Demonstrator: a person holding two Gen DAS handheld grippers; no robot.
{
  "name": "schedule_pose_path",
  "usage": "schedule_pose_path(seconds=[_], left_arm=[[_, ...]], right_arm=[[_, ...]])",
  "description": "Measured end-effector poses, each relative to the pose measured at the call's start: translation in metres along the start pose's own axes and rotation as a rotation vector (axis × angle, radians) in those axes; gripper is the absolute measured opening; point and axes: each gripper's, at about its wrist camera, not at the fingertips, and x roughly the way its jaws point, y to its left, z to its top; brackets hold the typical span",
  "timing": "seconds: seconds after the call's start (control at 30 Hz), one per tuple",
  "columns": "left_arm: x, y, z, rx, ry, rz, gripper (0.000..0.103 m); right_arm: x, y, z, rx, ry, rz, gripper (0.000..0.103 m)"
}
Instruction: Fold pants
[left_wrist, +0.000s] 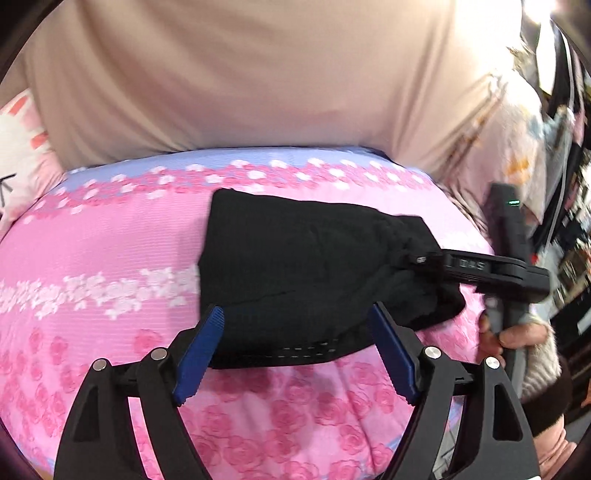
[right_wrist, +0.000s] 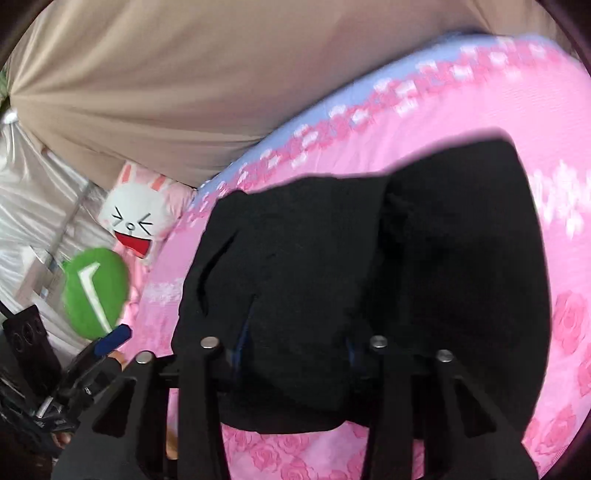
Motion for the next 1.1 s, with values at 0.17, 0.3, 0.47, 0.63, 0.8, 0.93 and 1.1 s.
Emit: schedule_pose_path(seconds=[0.17,0.3,0.47,0.63,0.8,0.93,1.1], left_arm=[[-0.003,0.002,0.005,-0.010,-0.014,-0.012,0.078],[0.017,-0.006,0.004,-0.009,0.012,-0.041,0.084],[0.051,-0.003,0.006,-0.071,0.093,-0.059,0.084],[0.073,0.026,0.004,-0.225,0.146,-0.121,0.084],[0.105,0.039,-0.001,-0.292,0.212,-0.123,0.086],[0.125,0.055,-0.006,-0.389,0.235,-0.243,0.081],[0.102,0.066,-0.004,-0.403,0.180,-0.312,0.030]], right_arm=[[-0.074,0.050,0.016,-0.210,-0.225,-0.197,0.023],[-0.042,0.000,-0.003,-0.196,-0.088,-0.444,0.034],[-0.068,-0.036,-0.026,-0.011,-0.148,-0.374,0.037],[-0.078,-0.014,-0.017,-0.063,-0.191,-0.340,0.038],[-0.027,-0.036,-0.031,-0.077,-0.046,-0.473,0.040],[-0.042,-0.038,-0.031,-0.005,-0.104,-0.428,0.060],[-0.041,-0.034,-0.032,0.014,-0.075,-0.360,0.063]])
